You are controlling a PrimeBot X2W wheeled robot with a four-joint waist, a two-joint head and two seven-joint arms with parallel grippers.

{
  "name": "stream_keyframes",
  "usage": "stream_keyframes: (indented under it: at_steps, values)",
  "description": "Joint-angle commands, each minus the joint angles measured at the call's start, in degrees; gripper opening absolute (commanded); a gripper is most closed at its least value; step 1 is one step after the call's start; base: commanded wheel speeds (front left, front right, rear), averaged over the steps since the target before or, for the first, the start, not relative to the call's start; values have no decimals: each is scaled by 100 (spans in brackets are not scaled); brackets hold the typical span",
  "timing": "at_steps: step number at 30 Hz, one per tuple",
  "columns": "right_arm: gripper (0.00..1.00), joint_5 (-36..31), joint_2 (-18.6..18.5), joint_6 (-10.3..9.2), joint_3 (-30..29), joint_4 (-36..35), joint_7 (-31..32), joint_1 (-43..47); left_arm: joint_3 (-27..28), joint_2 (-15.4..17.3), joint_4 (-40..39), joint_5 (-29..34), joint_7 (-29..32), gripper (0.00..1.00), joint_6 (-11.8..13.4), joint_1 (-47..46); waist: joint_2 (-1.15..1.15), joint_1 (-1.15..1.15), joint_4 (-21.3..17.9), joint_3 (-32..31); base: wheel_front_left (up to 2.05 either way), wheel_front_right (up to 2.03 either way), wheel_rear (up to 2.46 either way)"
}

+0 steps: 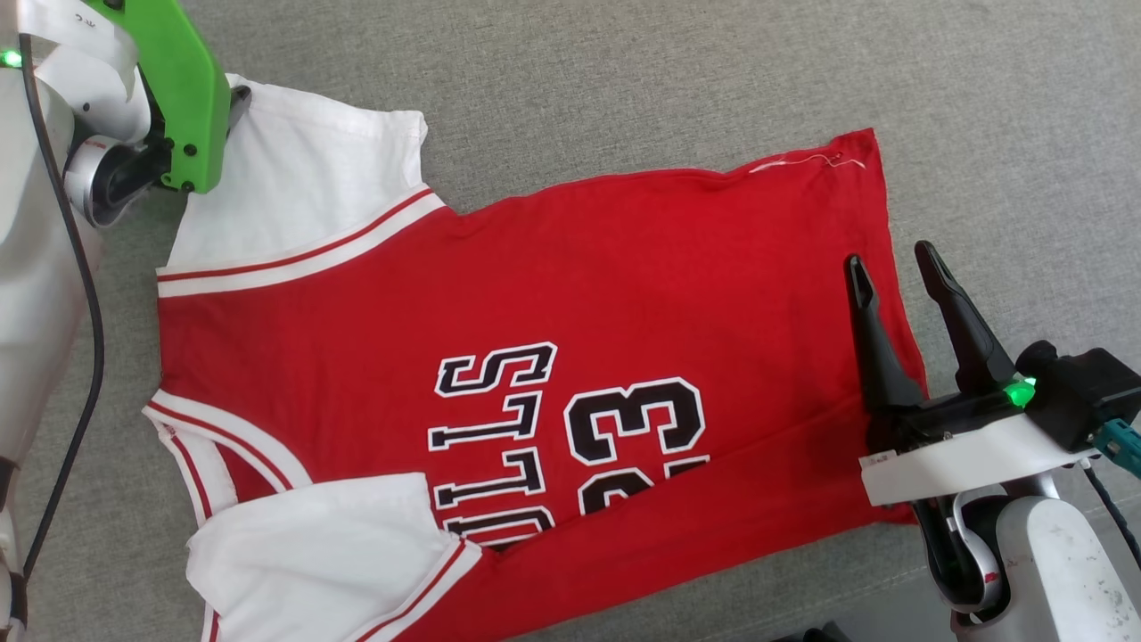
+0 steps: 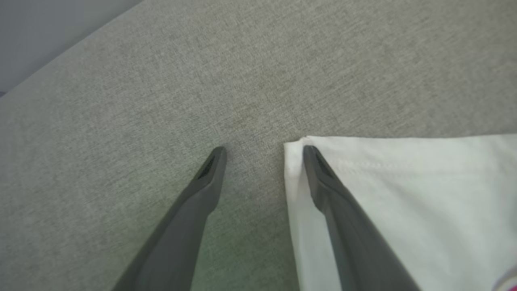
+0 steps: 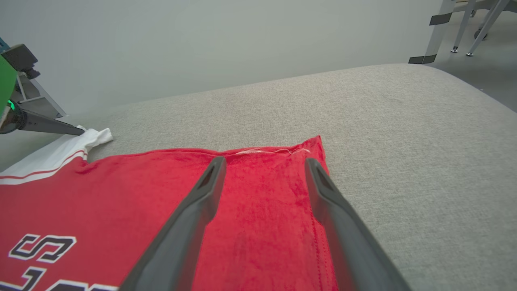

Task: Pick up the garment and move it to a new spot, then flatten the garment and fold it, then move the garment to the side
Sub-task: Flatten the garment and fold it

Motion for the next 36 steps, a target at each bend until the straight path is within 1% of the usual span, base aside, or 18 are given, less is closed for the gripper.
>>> stream_keyframes:
  at_steps: [1,2,3,4,7,9,13,17,19,24,28,31,33,36]
  values:
    - [100,-9,9,-5,14,16,-45,-119,-69,-60,151,-31,80,100,20,63,0,-1,1,20,0,0,0]
    - [100,-9,5,-5,9,20,-45,-130,-87,-99,192,-97,147,100,9,71,0,-1,8,31,0,0,0]
    - [100,-10,1,-5,6,23,-44,-140,-105,-120,218,-141,197,45,1,74,0,-1,13,39,0,0,0]
    - [100,-14,-6,-5,5,29,-38,-153,-138,-143,225,-199,252,0,-10,80,0,-1,18,45,0,0,0]
    - [100,-21,-23,-5,-15,48,-22,-189,-151,-218,215,-429,337,0,-25,129,0,-1,40,38,0,0,0]
    - [100,-28,-41,-5,-39,62,-3,-211,-137,-257,194,-541,287,0,-29,150,0,-1,59,13,0,0,0]
    - [100,-65,-110,-5,-92,91,86,-231,-37,-306,217,-709,24,0,-32,182,0,-1,111,-134,0,0,0]
    - [100,-127,-303,-5,-162,94,306,-235,99,-342,239,-852,-288,0,-33,249,0,-1,217,-398,0,0,0]
    - [100,-151,-437,-5,-217,84,512,-240,165,-358,204,-935,-412,0,-33,315,0,-1,293,-543,0,0,0]
    - [100,-163,-858,-5,-354,39,1306,-293,326,-400,-104,-1164,-648,0,-15,567,0,-1,557,-895,0,0,0]
    - [100,164,-1143,-5,-466,85,2150,-430,486,-368,-641,-1434,-663,0,38,870,0,-1,775,-1048,0,0,0]
    - [100,366,-1381,-5,-539,108,2752,-583,538,-266,-1237,-1501,-678,0,189,1129,0,-1,932,-1085,0,0,0]
    - [100,406,-1619,-5,-521,139,3110,-706,570,-185,-1731,-1554,-649,0,321,1325,0,-1,1038,-1068,0,0,0]
    - [100,571,-1823,-5,-486,281,3609,-914,618,8,-2564,-1602,-575,0,584,1652,0,-1,1168,-1021,0,0,0]
